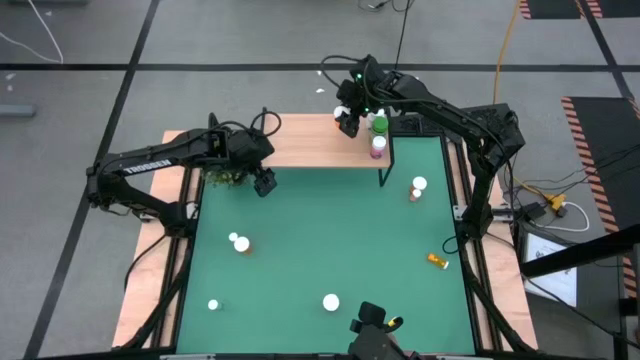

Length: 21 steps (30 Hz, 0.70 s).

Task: Pick and place medicine bottles onto shelf by color
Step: Put the large orange medicine bottle on the shelf

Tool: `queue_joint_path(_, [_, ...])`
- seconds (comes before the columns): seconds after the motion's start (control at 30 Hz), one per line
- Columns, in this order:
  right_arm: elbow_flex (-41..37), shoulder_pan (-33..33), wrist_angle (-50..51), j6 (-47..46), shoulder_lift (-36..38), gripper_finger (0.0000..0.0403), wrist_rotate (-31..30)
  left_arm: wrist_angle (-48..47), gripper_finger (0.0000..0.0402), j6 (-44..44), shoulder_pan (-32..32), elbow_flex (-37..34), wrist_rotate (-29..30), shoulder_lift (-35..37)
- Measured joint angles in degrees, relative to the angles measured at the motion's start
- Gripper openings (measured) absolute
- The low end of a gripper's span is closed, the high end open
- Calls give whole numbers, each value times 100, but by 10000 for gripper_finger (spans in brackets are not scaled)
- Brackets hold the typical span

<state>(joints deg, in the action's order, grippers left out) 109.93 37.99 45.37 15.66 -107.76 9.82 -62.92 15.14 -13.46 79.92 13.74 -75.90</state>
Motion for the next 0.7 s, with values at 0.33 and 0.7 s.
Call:
queue_joint_path(0.33, [0,148,58,-166,2,222,100,-35,296,13,3,0,-4,0])
queue_joint_path(0.7, [-9,117,-59,-408,-114,223,252,-166,296,22,3,0,21,0])
